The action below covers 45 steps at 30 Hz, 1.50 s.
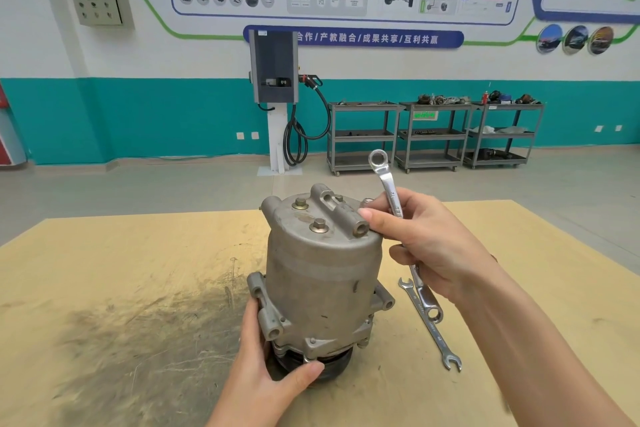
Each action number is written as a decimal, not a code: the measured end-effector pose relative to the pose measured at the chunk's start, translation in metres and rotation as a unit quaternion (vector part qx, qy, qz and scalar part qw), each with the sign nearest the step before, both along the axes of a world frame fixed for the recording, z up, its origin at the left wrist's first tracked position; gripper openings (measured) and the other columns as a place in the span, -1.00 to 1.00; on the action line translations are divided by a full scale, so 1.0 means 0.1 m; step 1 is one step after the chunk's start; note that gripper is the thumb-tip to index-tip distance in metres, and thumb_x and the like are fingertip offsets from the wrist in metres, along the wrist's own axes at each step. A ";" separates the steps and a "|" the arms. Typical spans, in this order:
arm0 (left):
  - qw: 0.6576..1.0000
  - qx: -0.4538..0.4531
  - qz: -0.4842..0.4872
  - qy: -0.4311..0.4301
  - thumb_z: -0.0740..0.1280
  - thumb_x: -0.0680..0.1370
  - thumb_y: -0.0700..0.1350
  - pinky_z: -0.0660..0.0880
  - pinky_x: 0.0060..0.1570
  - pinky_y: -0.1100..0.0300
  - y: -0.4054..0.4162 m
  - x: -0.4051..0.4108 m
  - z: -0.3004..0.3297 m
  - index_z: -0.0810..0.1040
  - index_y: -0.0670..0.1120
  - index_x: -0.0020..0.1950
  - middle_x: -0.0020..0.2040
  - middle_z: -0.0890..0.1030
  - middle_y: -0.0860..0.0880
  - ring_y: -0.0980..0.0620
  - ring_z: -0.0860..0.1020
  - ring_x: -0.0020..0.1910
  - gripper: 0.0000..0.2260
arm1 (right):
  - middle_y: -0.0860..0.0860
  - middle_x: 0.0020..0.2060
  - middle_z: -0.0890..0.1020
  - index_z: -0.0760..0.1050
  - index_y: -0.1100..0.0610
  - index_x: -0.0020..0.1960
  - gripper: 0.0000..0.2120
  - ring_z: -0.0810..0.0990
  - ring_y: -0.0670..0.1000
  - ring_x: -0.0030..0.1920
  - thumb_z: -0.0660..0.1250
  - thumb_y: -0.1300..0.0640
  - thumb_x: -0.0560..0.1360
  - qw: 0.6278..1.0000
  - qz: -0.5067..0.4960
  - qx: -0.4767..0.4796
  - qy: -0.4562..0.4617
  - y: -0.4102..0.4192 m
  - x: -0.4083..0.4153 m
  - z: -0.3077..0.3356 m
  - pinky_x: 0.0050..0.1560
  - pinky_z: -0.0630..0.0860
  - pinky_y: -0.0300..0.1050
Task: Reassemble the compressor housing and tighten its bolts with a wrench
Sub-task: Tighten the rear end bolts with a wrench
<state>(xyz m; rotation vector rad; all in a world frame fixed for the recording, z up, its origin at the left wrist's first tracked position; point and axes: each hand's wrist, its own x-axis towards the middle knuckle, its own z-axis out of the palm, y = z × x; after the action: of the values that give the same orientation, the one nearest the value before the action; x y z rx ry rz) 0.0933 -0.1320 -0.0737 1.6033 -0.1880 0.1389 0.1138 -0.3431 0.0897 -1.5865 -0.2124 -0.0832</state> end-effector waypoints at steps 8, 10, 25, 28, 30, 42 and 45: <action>1.000 -0.014 -0.018 -0.007 0.60 0.04 0.23 0.41 0.10 0.46 0.01 0.02 -0.01 -0.01 0.46 0.31 0.24 0.39 0.48 0.46 0.47 0.20 0.04 | 0.11 -0.23 0.51 0.68 0.13 -0.15 -0.91 0.27 -0.04 -0.34 0.40 0.22 0.48 1.000 0.022 -0.015 -0.003 -0.04 -0.03 0.02 -0.51 0.09 -0.25; 0.999 -0.023 -0.022 -0.005 0.61 0.01 0.26 0.41 0.10 0.44 0.01 0.02 -0.02 0.00 0.45 0.31 0.22 0.42 0.50 0.44 0.48 0.20 0.06 | 0.13 -0.22 0.46 0.61 0.14 -0.21 -0.93 0.24 -0.02 -0.33 0.43 0.22 0.45 1.000 0.011 -0.013 -0.001 -0.02 -0.02 0.02 -0.50 0.09 -0.23; 0.998 -0.049 -0.025 -0.022 0.67 0.00 0.25 0.45 0.03 0.51 0.02 0.02 0.00 0.15 0.40 0.31 0.19 0.53 0.45 0.32 0.54 0.21 0.02 | 0.07 -0.28 0.42 0.60 0.02 -0.33 -0.92 0.26 -0.11 -0.40 0.49 0.06 0.25 1.000 0.022 -0.017 -0.005 -0.03 -0.03 0.03 -0.54 0.09 -0.27; 0.998 -0.047 -0.026 -0.021 0.66 -0.01 0.29 0.46 0.06 0.50 0.03 0.02 0.00 0.15 0.39 0.34 0.22 0.52 0.43 0.30 0.53 0.24 0.05 | 0.09 -0.23 0.44 0.68 0.09 -0.15 -0.93 0.29 -0.15 -0.41 0.46 0.14 0.37 0.999 0.029 -0.023 0.000 -0.05 -0.03 0.03 -0.55 0.12 -0.29; 0.998 -0.042 -0.028 -0.023 0.65 -0.01 0.30 0.46 0.09 0.47 0.03 0.02 0.00 0.15 0.39 0.36 0.24 0.52 0.41 0.29 0.52 0.26 0.06 | 0.05 -0.25 0.46 0.70 0.10 -0.12 -0.93 0.30 -0.15 -0.40 0.44 0.18 0.43 0.999 0.027 -0.034 0.001 -0.06 -0.03 0.03 -0.54 0.13 -0.28; 0.998 -0.037 -0.031 -0.032 0.66 0.03 0.22 0.46 0.04 0.50 0.02 0.01 0.01 0.20 0.27 0.41 0.22 0.56 0.35 0.27 0.56 0.21 0.04 | -0.04 -0.31 0.49 0.70 0.07 -0.11 -0.92 0.31 -0.17 -0.43 0.44 0.16 0.43 0.999 0.027 -0.043 -0.004 -0.08 -0.02 0.03 -0.54 0.14 -0.29; 0.999 -0.033 -0.029 -0.031 0.65 0.03 0.25 0.45 0.04 0.51 0.02 0.01 0.00 0.19 0.25 0.43 0.23 0.55 0.36 0.28 0.55 0.21 0.07 | -0.04 -0.36 0.48 0.68 0.07 -0.25 -0.97 0.28 -0.12 -0.42 0.48 0.11 0.34 0.999 0.018 -0.034 -0.003 -0.04 -0.03 0.03 -0.54 0.12 -0.27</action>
<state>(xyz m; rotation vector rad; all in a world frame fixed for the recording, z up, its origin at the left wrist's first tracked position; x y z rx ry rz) 0.0945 -0.1297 -0.0736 1.5268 -0.2754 0.1488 0.1108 -0.3475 0.0928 -1.6498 -0.2509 -0.0530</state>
